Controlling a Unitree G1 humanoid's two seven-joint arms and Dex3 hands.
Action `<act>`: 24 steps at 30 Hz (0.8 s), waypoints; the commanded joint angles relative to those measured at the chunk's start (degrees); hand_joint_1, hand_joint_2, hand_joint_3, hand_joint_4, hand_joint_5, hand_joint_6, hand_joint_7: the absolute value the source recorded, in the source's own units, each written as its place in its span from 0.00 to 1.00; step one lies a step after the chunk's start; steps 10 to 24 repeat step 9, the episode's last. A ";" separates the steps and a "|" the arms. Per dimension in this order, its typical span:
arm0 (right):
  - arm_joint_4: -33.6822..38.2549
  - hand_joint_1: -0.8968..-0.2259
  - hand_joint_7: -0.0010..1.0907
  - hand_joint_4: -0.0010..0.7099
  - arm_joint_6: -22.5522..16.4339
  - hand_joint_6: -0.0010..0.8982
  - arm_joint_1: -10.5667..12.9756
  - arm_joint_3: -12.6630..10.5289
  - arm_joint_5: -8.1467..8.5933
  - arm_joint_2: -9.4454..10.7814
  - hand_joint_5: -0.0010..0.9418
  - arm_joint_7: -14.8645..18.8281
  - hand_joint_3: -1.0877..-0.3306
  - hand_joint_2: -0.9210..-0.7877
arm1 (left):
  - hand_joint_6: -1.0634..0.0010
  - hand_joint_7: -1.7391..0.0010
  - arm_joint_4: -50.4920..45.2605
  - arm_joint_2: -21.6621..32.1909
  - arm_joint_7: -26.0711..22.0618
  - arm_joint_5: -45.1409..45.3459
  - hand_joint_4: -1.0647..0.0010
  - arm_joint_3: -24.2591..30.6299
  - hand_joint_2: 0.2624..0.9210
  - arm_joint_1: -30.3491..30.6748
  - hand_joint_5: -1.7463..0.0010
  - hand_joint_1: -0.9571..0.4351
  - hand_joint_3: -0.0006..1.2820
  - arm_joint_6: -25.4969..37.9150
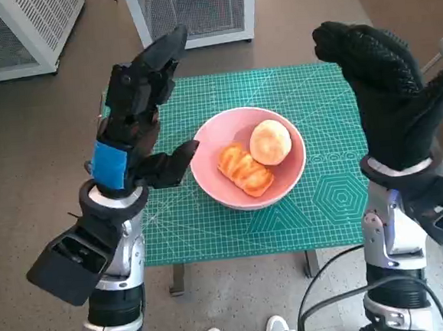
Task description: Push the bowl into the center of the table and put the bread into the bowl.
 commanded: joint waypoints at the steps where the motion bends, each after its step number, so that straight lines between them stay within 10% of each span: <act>1: -0.36 0.71 0.56 0.62 1.01 0.21 0.28 0.50 -0.31 -0.50 0.02 0.21 0.84 0.00 | 1.00 0.68 -1.42 0.64 0.43 0.14 0.84 0.44 1.00 0.82 0.99 0.21 0.38 0.51; 24: 0.17 0.71 0.57 0.62 0.73 0.21 0.27 0.87 -0.73 -0.68 0.02 0.51 0.84 0.00 | 1.00 0.68 -2.39 0.87 0.52 -0.53 0.84 0.72 1.00 1.15 0.99 0.22 0.37 1.94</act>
